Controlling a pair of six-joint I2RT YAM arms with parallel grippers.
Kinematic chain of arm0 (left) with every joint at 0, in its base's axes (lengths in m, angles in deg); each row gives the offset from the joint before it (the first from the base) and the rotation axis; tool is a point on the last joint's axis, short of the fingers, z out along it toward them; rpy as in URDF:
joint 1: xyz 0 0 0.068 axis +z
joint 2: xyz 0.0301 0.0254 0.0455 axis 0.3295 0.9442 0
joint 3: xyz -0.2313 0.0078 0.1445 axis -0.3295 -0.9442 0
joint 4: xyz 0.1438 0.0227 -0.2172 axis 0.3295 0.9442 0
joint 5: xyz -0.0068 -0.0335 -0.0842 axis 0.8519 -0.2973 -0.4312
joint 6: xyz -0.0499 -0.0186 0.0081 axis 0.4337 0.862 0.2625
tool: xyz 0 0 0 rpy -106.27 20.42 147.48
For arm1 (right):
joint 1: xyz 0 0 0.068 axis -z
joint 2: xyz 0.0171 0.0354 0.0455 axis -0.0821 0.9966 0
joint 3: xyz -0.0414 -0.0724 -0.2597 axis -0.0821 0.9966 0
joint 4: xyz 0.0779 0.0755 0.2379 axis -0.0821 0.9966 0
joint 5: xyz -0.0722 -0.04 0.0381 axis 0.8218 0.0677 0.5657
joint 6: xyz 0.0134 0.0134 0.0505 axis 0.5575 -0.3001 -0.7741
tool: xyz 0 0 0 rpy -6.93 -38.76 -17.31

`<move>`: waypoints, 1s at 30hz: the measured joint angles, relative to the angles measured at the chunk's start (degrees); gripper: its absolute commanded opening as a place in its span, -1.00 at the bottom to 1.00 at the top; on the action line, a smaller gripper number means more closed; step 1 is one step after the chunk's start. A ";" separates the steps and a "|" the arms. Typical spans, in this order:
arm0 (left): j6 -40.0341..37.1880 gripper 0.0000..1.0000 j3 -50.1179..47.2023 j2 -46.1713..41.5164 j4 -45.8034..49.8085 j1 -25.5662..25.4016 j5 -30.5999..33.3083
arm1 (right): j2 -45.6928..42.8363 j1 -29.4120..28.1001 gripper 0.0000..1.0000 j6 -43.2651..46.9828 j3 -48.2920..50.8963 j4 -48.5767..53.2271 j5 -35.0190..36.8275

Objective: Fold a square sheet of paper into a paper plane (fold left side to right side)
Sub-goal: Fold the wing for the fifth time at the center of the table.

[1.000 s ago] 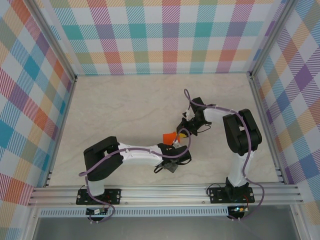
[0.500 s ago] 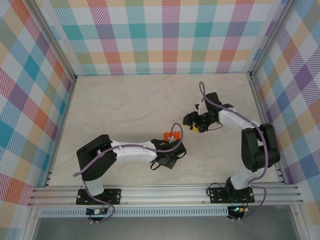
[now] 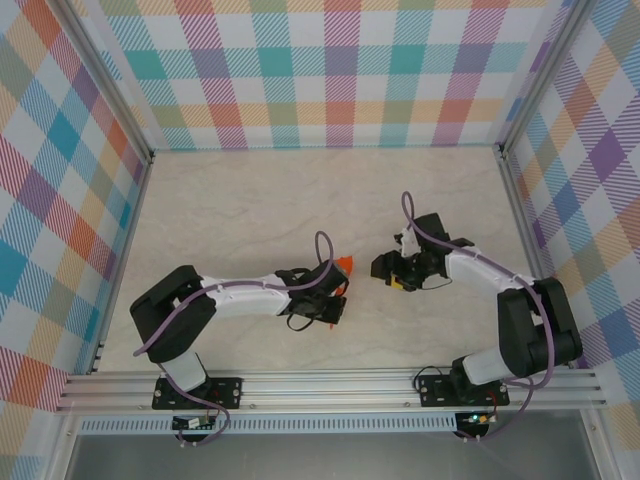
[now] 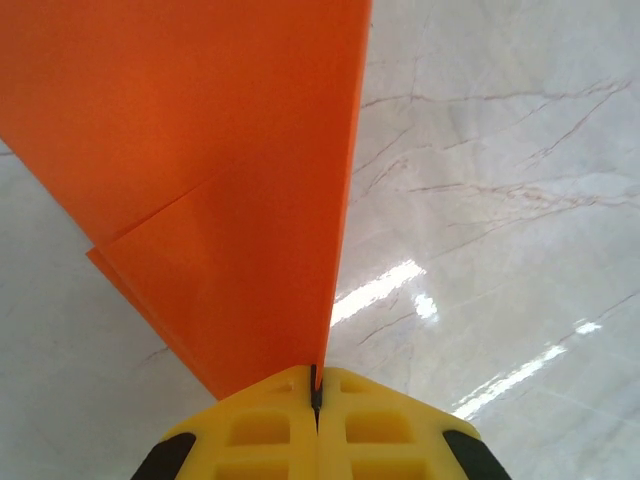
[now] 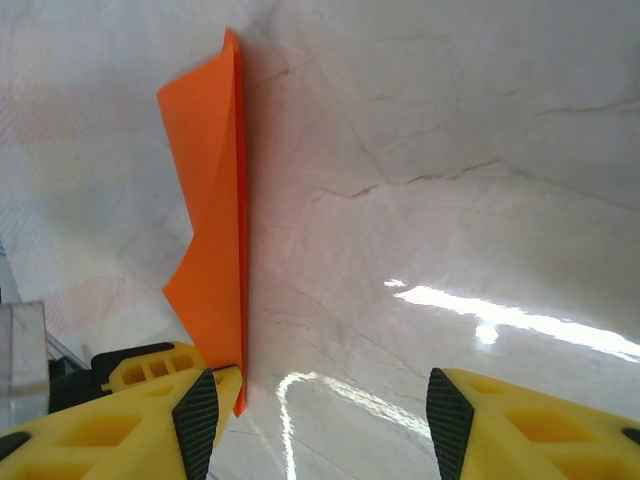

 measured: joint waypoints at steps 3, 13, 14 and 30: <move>1.16 -1.00 -1.49 -0.90 -2.93 1.49 -2.60 | 0.04 -2.12 0.17 -1.77 2.43 -3.89 -0.90; 6.47 -1.00 -8.28 -2.54 -13.09 5.07 -8.44 | 5.22 -9.81 -0.05 -8.20 3.19 -15.19 -0.72; 6.82 -1.00 -8.83 -2.80 -13.88 5.27 -8.74 | 5.86 -10.21 -0.06 -8.79 3.19 -15.91 -0.72; 12.72 -1.00 -14.10 -5.70 -23.67 8.13 -12.52 | 13.55 -13.05 -0.02 -14.01 1.29 -25.14 -0.98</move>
